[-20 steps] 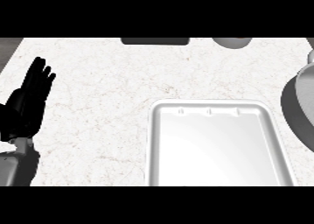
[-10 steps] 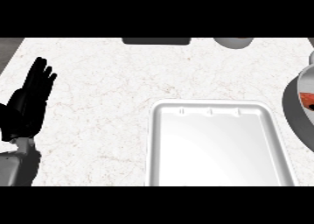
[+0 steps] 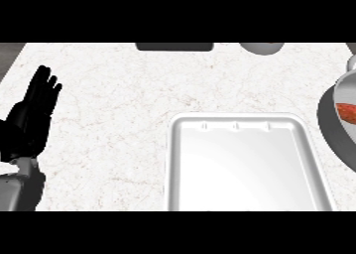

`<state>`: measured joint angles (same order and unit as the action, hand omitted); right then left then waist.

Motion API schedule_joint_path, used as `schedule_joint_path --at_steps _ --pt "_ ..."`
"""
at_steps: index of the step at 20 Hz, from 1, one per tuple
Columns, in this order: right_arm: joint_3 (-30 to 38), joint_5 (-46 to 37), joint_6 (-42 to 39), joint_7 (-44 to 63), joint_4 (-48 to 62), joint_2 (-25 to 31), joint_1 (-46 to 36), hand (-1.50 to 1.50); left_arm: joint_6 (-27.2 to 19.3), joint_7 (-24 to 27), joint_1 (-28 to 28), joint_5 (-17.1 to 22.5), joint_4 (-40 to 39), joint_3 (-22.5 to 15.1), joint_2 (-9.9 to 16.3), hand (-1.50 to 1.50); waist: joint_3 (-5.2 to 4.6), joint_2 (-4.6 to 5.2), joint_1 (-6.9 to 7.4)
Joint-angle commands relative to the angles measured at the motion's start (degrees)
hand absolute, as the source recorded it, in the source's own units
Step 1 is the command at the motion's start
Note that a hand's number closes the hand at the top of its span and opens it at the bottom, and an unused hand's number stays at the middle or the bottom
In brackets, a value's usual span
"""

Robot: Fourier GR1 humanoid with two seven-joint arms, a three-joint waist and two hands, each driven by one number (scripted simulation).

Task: Pick the sweet potato from the tray and place it in the pot

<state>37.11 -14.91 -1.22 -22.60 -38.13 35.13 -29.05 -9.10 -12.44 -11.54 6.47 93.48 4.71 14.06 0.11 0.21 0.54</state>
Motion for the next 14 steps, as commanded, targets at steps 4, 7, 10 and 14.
schedule_joint_path --at_steps 4,7,10,14 --pt "6.03 8.41 -9.72 -2.28 4.85 8.19 1.63 -1.5 0.51 1.42 -0.99 -0.28 -3.45 1.26 -0.33 0.0 -0.09 -0.12 -0.7" --pt "8.61 10.48 -14.51 -6.51 10.91 12.98 4.28 -1.5 1.52 -1.21 1.5 1.42 1.87 2.57 1.07 0.0 -0.01 -0.08 -0.09" --pt "9.23 11.21 -18.61 -8.58 15.7 17.36 5.48 -1.5 2.27 3.27 -0.49 0.72 -4.08 1.87 -0.62 0.0 0.0 0.09 -0.18" --pt "9.66 12.27 -21.15 -11.33 19.65 20.69 6.57 -1.5 1.07 1.49 -0.29 -0.12 -2.46 1.05 -1.91 0.0 0.02 0.08 -0.05"
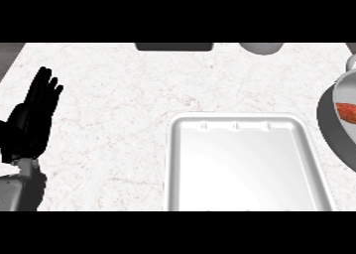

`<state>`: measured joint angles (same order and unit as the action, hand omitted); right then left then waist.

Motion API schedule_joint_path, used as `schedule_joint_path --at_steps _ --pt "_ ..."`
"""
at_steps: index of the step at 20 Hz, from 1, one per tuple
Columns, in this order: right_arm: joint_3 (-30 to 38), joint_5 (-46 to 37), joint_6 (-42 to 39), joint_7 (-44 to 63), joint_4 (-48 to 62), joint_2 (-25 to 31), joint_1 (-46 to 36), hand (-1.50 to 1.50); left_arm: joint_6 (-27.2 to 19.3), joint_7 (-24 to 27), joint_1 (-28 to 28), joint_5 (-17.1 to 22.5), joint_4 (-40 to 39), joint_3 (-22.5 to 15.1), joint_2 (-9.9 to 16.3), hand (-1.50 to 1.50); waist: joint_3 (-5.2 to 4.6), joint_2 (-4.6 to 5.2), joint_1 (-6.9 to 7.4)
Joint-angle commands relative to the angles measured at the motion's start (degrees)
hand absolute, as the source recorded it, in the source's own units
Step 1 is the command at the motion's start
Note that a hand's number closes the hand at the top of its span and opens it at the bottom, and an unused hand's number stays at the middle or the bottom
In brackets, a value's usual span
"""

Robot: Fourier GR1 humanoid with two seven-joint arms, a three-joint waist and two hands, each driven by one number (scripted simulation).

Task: Pick the sweet potato from the tray and place it in the pot

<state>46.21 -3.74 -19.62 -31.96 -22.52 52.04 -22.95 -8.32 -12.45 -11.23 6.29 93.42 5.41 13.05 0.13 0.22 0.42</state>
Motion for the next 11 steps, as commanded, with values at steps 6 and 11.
schedule_joint_path --at_steps 6,11 --pt "-0.13 0.31 -7.84 -7.68 8.11 7.98 4.85 -1.5 0.21 -0.47 -1.71 -1.16 -0.96 -0.37 -0.48 0.0 0.12 0.16 0.24" --pt "-0.32 1.06 -10.27 -8.86 9.88 8.99 6.54 -1.5 0.24 -2.12 -1.17 -1.06 0.47 -0.1 -0.49 0.0 0.11 0.06 0.09"
